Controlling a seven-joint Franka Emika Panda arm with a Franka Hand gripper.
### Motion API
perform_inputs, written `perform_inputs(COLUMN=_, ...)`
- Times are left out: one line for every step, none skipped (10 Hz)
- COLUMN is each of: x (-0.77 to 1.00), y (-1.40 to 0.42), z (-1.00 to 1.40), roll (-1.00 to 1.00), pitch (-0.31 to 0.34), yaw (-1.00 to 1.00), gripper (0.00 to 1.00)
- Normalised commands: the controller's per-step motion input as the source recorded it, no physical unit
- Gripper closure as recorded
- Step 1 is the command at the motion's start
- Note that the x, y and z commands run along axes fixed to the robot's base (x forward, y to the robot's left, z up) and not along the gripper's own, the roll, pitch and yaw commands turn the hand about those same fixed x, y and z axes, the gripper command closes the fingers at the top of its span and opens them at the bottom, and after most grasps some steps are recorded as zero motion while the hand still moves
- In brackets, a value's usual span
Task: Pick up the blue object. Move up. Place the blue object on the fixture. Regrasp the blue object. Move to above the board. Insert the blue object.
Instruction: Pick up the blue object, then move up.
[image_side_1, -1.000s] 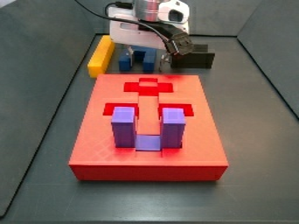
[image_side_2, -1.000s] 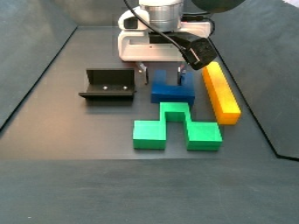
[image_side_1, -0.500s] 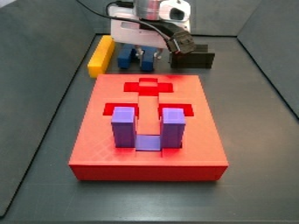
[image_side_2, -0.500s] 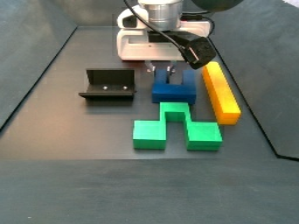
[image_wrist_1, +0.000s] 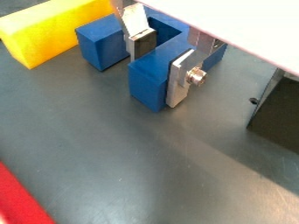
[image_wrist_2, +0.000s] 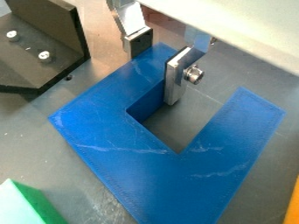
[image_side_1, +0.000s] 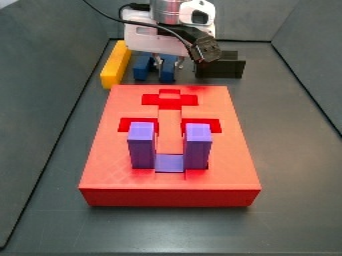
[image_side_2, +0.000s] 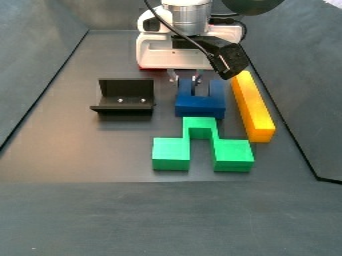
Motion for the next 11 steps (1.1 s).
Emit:
perform_inputs(x=0.0, y=0.0, z=0.0, roll=0.0, pitch=0.0, yaw=0.0, gripper=1.0)
perform_inputs(x=0.0, y=0.0, z=0.0, roll=0.0, pitch=0.0, yaw=0.0, gripper=1.0)
perform_inputs(x=0.0, y=0.0, z=0.0, roll=0.0, pitch=0.0, yaw=0.0, gripper=1.0)
perform_inputs(x=0.0, y=0.0, z=0.0, roll=0.0, pitch=0.0, yaw=0.0, gripper=1.0)
perform_inputs(x=0.0, y=0.0, z=0.0, roll=0.0, pitch=0.0, yaw=0.0, gripper=1.0)
perform_inputs(x=0.0, y=0.0, z=0.0, roll=0.0, pitch=0.0, yaw=0.0, gripper=1.0)
perform_inputs(x=0.0, y=0.0, z=0.0, roll=0.0, pitch=0.0, yaw=0.0, gripper=1.0)
perform_inputs(x=0.0, y=0.0, z=0.0, roll=0.0, pitch=0.0, yaw=0.0, gripper=1.0)
perform_inputs(x=0.0, y=0.0, z=0.83, roll=0.0, pitch=0.0, yaw=0.0, gripper=1.0)
perform_inputs(x=0.01, y=0.01, z=0.84, roll=0.0, pitch=0.001, yaw=-0.03, gripper=1.0)
perform_inputs(x=-0.05, y=0.01, z=0.6, roll=-0.01, pitch=0.053, yaw=-0.04, gripper=1.0)
